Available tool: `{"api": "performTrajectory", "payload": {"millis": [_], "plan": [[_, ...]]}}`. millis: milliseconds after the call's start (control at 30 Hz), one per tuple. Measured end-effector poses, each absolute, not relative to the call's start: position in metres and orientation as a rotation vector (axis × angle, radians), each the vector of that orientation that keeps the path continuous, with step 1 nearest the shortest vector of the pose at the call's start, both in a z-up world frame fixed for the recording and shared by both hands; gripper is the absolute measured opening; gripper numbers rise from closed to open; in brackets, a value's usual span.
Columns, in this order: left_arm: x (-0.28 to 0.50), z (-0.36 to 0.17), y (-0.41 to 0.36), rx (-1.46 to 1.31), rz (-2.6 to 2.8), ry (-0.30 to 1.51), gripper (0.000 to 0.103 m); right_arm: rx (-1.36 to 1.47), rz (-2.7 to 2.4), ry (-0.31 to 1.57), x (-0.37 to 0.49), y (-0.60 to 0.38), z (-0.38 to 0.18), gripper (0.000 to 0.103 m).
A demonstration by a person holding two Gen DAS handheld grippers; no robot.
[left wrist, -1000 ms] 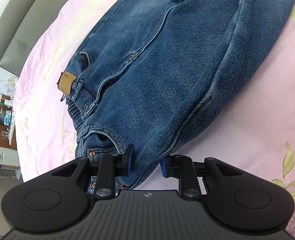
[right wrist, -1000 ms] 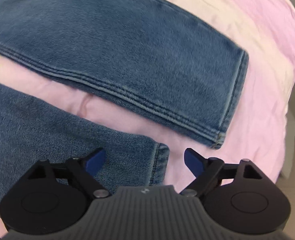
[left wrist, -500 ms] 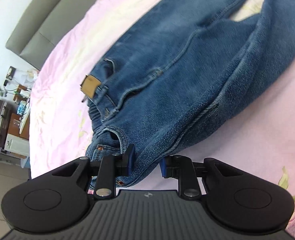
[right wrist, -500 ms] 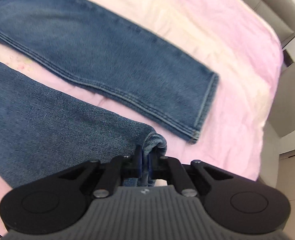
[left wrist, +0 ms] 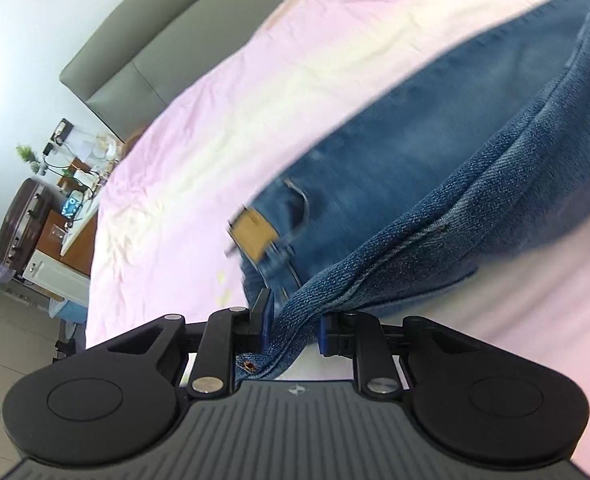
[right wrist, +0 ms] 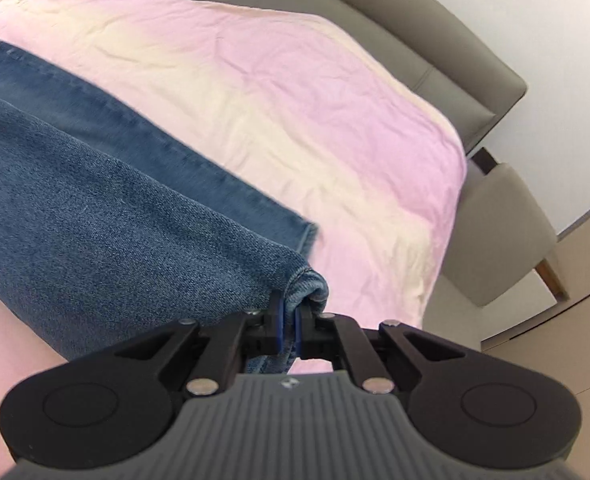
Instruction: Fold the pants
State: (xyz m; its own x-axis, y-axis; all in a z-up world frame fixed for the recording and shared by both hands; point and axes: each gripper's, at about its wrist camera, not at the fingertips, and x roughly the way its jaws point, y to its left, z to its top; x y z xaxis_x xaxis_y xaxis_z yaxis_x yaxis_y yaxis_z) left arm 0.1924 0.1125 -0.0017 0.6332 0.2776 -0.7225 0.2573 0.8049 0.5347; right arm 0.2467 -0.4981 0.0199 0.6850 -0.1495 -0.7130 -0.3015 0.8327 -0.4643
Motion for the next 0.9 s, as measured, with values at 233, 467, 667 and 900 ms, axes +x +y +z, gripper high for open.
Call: {"api": "performTrajectory", "payload": {"millis": [233,467,667,900], "plan": [[0.279,0.001,0.102,0.669,0.077,0.926,0.023,-0.572,0.008,0.817,0.297,-0.499,0.006,0.000],[0.362,-0.036,0.098,0.701,0.118,0.992,0.024,-0.577,-0.052,0.872,0.375,-0.497,-0.038,0.000],[0.401,-0.101,0.086,0.798,0.144,1.069,0.024,-0.607,-0.086,0.969,0.416,-0.489,-0.087,0.000],[0.394,-0.100,0.090,0.751,0.161,1.046,0.024,-0.644,-0.114,0.977,0.422,-0.484,-0.104,0.000]]}}
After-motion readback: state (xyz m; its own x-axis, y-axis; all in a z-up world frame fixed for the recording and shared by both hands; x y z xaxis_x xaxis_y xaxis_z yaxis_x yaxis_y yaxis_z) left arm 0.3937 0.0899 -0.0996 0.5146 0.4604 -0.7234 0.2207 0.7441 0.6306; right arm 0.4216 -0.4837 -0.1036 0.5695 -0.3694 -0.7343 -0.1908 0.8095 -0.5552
